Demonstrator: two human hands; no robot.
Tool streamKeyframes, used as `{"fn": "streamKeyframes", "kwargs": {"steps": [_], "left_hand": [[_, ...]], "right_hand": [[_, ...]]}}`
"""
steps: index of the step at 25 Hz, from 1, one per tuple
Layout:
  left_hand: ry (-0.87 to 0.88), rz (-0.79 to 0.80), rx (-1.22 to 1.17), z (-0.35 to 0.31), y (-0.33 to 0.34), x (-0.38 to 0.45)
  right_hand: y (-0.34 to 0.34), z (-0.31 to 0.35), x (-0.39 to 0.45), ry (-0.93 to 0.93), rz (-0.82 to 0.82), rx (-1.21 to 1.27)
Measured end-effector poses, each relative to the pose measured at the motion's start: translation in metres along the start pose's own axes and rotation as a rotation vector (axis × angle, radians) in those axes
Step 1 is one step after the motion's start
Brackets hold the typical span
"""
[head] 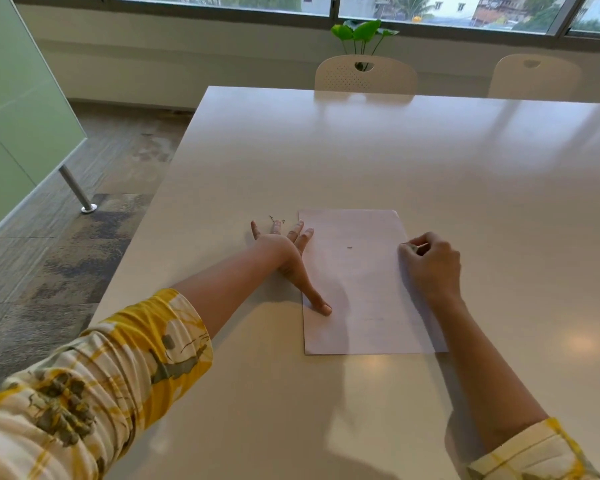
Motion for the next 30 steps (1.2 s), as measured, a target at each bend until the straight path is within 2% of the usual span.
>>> {"fn": "streamKeyframes", "kwargs": {"steps": [2, 5, 6, 10, 12, 13, 15, 16, 17, 21, 23, 26, 28, 30], "left_hand": [[0.000, 0.003, 0.003, 0.000, 0.000, 0.001], [-0.018, 0.008, 0.030, -0.002, -0.002, 0.001], [-0.024, 0.010, 0.037, -0.003, -0.003, 0.002], [-0.020, 0.009, 0.021, -0.003, -0.005, 0.000], [-0.019, 0.008, 0.022, -0.004, -0.005, 0.000], [-0.024, 0.011, 0.024, -0.004, -0.005, 0.000], [-0.029, 0.019, 0.043, -0.005, -0.006, -0.001], [-0.027, 0.019, 0.053, -0.006, -0.006, 0.000], [-0.025, 0.017, 0.056, -0.006, -0.006, 0.001], [-0.018, 0.015, 0.020, -0.004, -0.006, -0.001], [-0.029, 0.021, 0.027, -0.006, -0.007, 0.000], [-0.037, 0.023, 0.074, -0.009, -0.009, 0.000], [-0.038, 0.022, 0.061, -0.008, -0.009, 0.001], [-0.037, 0.019, 0.037, -0.007, -0.009, -0.001]], "right_hand": [[-0.001, 0.006, -0.005, -0.016, -0.012, -0.004], [0.036, 0.033, -0.058, -0.243, 0.186, 0.105], [0.038, 0.032, -0.066, -0.266, 0.196, 0.128], [-0.005, -0.005, -0.019, -0.040, -0.061, -0.034], [-0.007, 0.001, -0.019, -0.022, -0.086, -0.075], [0.003, 0.015, -0.033, -0.087, -0.031, -0.033], [0.034, 0.040, -0.077, -0.250, 0.227, 0.091], [0.040, 0.044, -0.093, -0.302, 0.306, 0.128], [0.038, 0.041, -0.094, -0.304, 0.295, 0.151], [-0.003, 0.008, -0.046, -0.032, -0.015, 0.017], [0.008, 0.022, -0.053, -0.066, 0.006, 0.031], [0.048, 0.052, -0.094, -0.280, 0.281, 0.133], [0.041, 0.046, -0.079, -0.239, 0.229, 0.129], [0.018, 0.026, -0.046, -0.135, 0.069, 0.012]]}}
Point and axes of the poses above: each hand's wrist, its own x-axis towards the middle knuckle, its own y-axis out of the palm, z = x × y, the point moved 2 cm from there along x, towards the middle knuckle, and after that the axes turned 3 degrees about -z, right-handed, at the moved point
